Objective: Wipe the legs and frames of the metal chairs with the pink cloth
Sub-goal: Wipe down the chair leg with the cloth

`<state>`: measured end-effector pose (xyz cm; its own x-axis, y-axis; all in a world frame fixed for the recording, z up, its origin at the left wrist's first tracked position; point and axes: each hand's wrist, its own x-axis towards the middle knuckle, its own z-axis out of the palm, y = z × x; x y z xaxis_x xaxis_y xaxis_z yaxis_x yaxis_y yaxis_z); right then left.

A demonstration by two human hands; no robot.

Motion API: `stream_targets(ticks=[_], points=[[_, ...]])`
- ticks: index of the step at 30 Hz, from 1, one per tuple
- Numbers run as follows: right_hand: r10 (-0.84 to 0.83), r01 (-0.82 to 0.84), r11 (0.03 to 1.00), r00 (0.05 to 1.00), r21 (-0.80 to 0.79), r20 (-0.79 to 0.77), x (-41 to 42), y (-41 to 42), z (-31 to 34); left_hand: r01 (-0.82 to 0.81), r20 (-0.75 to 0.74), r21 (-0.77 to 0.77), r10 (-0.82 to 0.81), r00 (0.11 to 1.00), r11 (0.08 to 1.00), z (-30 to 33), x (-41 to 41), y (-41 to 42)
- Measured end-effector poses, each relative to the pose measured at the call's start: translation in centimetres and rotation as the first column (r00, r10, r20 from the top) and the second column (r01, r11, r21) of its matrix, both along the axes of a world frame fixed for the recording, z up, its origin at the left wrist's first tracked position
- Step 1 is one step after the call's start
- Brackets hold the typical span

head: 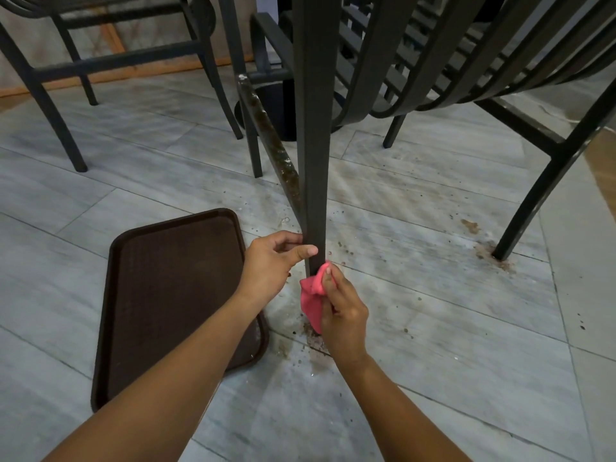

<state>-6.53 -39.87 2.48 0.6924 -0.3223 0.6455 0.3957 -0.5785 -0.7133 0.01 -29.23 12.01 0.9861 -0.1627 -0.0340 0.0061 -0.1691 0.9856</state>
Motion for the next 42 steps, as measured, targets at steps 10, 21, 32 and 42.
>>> stream_targets(ticks=[10,21,32,42], points=[[-0.031,0.012,0.993,0.986,-0.115,-0.165,-0.6,-0.9,-2.3,-0.029,-0.016,0.003,0.029,0.999,1.000,0.1,-0.2,-0.1],[0.003,-0.080,0.987,0.882,-0.143,-0.472,-3.3,-1.2,0.3,-0.008,-0.053,0.058,0.011,0.999,0.998,0.6,-0.7,0.0],[-0.028,-0.036,0.882,0.991,-0.469,-0.129,-0.8,0.4,3.7,0.001,-0.110,0.001,-0.001,0.994,1.000,0.0,-0.6,0.4],[-0.059,-0.014,0.844,0.991,-0.536,-0.119,-0.6,1.0,1.8,-0.014,-0.074,-0.002,0.013,0.997,1.000,-0.5,-0.3,0.3]])
